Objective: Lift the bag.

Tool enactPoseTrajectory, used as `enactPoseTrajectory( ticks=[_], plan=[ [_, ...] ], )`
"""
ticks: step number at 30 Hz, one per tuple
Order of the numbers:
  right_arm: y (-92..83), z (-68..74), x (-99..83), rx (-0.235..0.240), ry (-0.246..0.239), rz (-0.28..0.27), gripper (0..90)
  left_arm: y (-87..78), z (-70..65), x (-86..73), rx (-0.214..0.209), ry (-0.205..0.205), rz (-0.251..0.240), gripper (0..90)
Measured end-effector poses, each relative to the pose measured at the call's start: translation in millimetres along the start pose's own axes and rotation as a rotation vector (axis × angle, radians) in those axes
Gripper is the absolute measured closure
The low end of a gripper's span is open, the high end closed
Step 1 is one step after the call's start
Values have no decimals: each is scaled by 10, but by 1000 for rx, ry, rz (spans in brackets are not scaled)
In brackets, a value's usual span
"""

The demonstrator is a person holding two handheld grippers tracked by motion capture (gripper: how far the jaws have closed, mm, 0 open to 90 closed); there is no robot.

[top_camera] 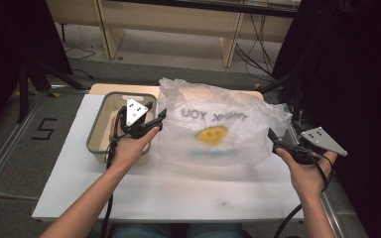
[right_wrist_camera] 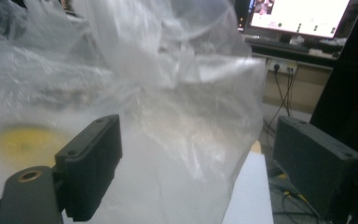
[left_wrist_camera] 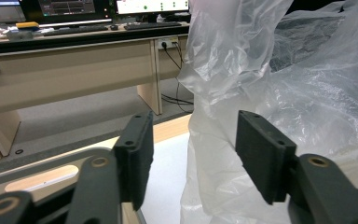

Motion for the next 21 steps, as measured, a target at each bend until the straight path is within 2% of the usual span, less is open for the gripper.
enactPoseTrajectory(
  ticks=[7, 10, 16, 19, 21],
  plan=[
    [-36, 17, -178, 25, 17, 41, 182, -81, -138, -37, -57, -6, 22, 363],
    [-62, 28, -254, 37, 21, 55, 183, -122, -200, -62, -80, 5, 33, 344],
    [-133, 15, -382, 54, 37, 84, 182, -185, -242, -160, -87, 20, 59, 335],
    [-172, 47, -468, 74, 35, 103, 182, -205, -270, -223, -100, 13, 70, 333],
    [-200, 68, -532, 87, 31, 117, 183, -229, -290, -281, -105, 27, 88, 328]
  ],
)
Point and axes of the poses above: each handheld gripper's, and its own axes: y roughly forward along the jaws, x roughly out of its top, z roughly to its left, the point moved 10 cm from there along y, roughly forward along the jaws, and after that the axes turned 13 degrees about -x, right-handed, at the moved point
